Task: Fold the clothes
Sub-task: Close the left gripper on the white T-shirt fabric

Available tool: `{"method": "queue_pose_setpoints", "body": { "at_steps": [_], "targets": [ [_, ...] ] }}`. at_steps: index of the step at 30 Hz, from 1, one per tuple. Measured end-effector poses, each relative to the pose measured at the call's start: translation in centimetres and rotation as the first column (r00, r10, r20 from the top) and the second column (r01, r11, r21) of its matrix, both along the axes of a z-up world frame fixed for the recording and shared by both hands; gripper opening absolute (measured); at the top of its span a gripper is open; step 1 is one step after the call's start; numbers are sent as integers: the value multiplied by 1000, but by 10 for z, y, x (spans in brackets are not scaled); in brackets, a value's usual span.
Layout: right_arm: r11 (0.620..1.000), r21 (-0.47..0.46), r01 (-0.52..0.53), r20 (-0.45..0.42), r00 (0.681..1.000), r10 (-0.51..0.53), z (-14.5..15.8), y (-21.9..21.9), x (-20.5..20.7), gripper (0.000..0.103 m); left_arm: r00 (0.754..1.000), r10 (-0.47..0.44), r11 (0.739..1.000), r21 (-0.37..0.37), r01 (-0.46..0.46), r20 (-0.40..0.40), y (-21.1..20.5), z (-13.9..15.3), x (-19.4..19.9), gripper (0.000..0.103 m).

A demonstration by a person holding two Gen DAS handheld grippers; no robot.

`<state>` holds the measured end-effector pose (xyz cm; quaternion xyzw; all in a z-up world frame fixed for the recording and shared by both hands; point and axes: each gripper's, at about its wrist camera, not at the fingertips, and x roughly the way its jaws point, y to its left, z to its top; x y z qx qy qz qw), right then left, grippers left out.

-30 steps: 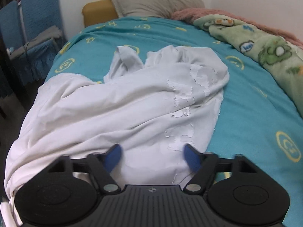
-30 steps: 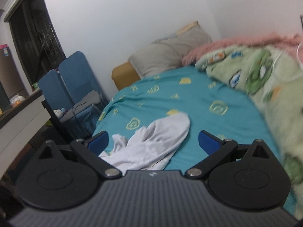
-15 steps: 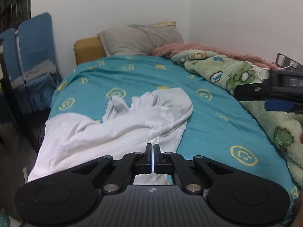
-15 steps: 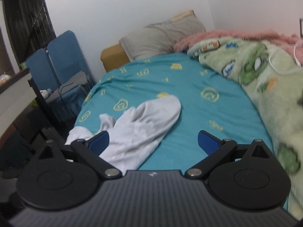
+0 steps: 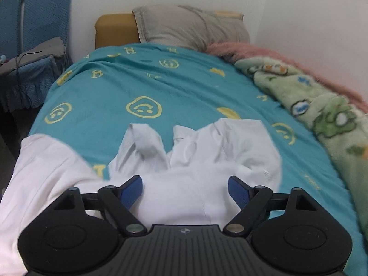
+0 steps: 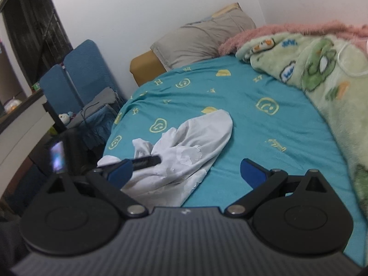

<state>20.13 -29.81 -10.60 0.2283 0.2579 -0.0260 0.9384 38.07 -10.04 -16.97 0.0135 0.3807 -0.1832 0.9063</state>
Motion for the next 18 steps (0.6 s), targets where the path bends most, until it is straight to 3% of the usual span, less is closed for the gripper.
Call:
{"method": "queue_pose_setpoints", "body": {
  "at_steps": [4, 6, 7, 9, 10, 13, 18],
  "targets": [
    [999, 35, 13, 5, 1000, -13, -14, -9, 22, 102, 999, -41, 997, 57, 43, -32, -28, -27, 35, 83],
    [1000, 23, 20, 4, 1000, -20, -17, -13, 29, 102, 996, -84, 991, 105, 84, -2, -39, -31, 35, 63],
    [999, 24, 26, 4, 1000, -26, -18, -16, 31, 102, 994, -106, 986, 132, 103, 11, -44, -31, 33, 58],
    [998, 44, 44, 21, 999, -45, -17, -25, 31, 102, 990, -136, 977, 174, 126, 46, -51, -24, 21, 27],
    [997, 58, 53, 33, 998, -55, -16, -30, 30, 102, 988, -141, 975, 182, 127, 67, -52, -17, 10, 17],
    [995, 51, 89, 59, 994, -92, -10, -40, 22, 102, 978, -161, 970, 207, 132, 134, -54, 6, -23, 12],
    [994, 18, 110, 85, 990, -111, 3, -45, 5, 101, 952, -229, 951, 256, 174, 204, -41, 43, -124, 9]
  ]
}}
